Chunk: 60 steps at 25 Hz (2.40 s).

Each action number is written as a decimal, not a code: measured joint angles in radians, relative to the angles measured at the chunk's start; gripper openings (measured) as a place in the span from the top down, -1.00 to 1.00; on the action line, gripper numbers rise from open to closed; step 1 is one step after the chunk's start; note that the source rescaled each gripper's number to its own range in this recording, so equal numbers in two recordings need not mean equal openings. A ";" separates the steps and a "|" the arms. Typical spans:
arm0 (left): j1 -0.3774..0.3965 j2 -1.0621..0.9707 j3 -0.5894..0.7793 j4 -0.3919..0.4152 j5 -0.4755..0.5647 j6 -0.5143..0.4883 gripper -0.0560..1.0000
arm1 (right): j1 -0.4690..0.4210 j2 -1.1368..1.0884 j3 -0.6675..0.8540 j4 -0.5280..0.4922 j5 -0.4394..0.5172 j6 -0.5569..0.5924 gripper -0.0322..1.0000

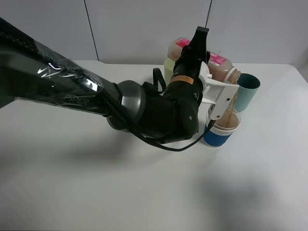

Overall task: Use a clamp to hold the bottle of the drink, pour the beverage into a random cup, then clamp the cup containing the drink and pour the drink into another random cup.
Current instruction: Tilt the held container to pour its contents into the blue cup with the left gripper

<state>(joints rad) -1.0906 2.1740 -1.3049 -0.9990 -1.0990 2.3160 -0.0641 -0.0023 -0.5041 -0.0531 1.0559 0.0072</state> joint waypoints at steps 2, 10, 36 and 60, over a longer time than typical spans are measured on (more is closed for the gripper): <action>0.000 0.000 0.000 0.002 -0.003 0.000 0.86 | 0.000 0.000 0.000 0.000 0.000 0.000 -1.00; 0.000 0.000 0.000 0.006 -0.025 0.000 0.86 | 0.000 0.000 0.000 0.000 0.000 0.000 -1.00; 0.000 0.000 0.000 0.027 -0.059 0.082 0.86 | 0.000 0.000 0.000 0.000 0.000 0.000 -1.00; 0.000 0.000 0.000 0.068 -0.078 0.154 0.86 | 0.000 0.000 0.000 0.000 0.000 0.000 -1.00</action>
<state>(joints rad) -1.0906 2.1740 -1.3049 -0.9307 -1.1767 2.4696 -0.0641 -0.0023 -0.5041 -0.0531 1.0559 0.0072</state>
